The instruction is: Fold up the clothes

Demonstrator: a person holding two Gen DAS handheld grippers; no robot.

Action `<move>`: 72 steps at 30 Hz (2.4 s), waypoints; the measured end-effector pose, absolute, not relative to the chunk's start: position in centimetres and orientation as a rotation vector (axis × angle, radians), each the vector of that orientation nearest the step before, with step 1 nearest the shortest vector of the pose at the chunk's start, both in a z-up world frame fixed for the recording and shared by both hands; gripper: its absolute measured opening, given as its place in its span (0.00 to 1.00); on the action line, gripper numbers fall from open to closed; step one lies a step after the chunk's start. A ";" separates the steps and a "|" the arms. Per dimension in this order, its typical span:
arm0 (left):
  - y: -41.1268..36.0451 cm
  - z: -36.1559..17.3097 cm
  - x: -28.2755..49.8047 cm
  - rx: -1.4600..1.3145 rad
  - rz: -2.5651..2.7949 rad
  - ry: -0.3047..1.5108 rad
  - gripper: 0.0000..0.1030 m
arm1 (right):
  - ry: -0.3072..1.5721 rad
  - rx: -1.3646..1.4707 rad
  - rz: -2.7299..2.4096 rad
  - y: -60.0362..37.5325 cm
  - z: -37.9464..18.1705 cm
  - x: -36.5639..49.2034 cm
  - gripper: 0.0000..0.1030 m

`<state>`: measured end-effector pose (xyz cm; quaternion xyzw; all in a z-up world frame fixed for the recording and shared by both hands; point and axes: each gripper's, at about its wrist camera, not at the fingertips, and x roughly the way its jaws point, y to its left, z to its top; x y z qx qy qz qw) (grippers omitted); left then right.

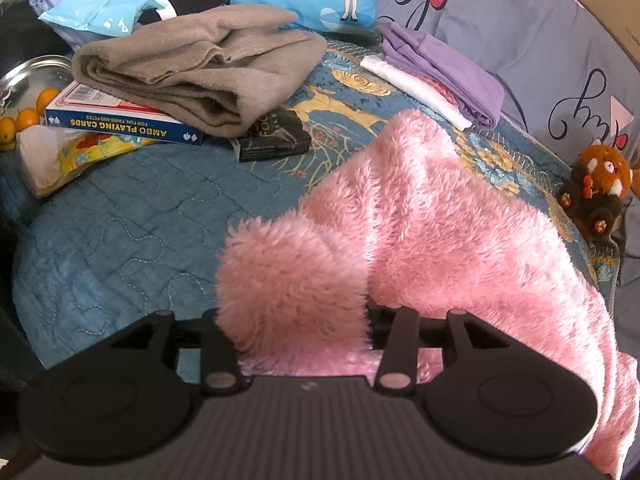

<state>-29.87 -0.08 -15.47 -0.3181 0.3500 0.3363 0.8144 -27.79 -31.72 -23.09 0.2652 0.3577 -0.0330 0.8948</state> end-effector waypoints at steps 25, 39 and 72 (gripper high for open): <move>0.2 -13.9 -31.7 -0.676 0.731 0.668 0.63 | 0.703 0.567 -0.019 -37.6 -20.2 -28.0 0.60; 2.6 -4.1 -27.5 0.010 0.283 0.629 0.82 | 0.580 -0.070 0.450 -35.6 -12.9 -22.0 0.61; -4.5 -10.1 -12.3 0.476 -0.402 0.829 0.12 | 0.619 -0.644 0.928 -25.3 -12.9 -9.7 0.06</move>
